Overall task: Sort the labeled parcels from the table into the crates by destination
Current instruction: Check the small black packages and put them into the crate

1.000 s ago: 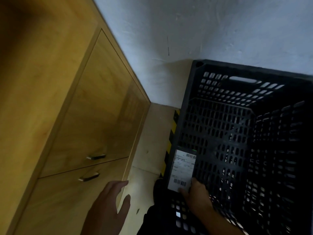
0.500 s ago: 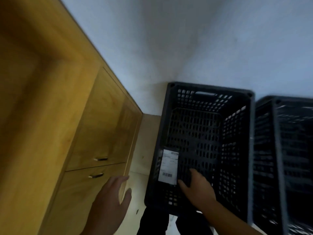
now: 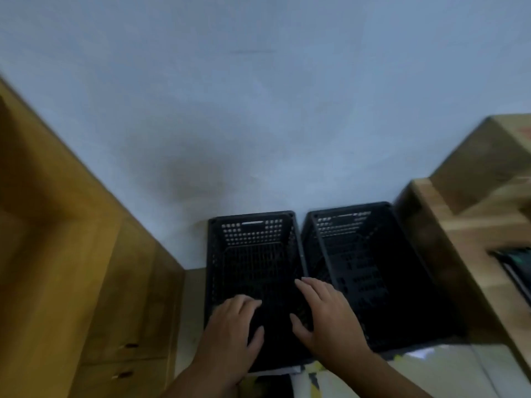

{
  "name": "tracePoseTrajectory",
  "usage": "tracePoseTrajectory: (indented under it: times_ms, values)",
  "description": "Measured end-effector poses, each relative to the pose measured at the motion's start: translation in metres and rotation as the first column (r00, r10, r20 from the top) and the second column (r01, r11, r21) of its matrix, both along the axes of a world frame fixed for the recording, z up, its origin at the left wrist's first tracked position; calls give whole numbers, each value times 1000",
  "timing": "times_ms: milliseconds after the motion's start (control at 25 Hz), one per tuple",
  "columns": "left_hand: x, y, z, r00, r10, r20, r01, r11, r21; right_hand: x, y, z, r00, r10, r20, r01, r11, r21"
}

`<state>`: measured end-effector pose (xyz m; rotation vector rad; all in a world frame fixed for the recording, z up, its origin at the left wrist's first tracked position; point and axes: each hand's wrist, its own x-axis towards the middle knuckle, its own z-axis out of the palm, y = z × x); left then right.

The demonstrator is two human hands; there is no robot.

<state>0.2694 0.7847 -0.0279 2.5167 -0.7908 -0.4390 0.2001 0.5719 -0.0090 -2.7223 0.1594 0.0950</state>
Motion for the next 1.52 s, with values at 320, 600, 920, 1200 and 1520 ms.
tracePoseTrajectory:
  times_ms: [320, 600, 920, 1200, 1520]
  values:
    - [-35, -79, 35, 961, -237, 141, 246, 968, -48, -103, -37, 52, 948, -287, 140, 301, 949, -89]
    - [-87, -149, 58, 880, -415, 231, 444, 892, -85, -196, -82, 72, 843, -502, 193, 521, 852, -55]
    - [-180, -280, 69, 820, -505, 269, 534, 844, -43, -311, -192, 65, 707, -671, 225, 686, 727, 13]
    - [-258, -390, 81, 850, -452, 271, 479, 877, -40, -383, -306, 65, 706, -664, 248, 681, 732, 19]
    - [-281, -482, 66, 864, -441, 245, 456, 890, -8, -398, -395, 49, 714, -640, 285, 659, 751, 38]
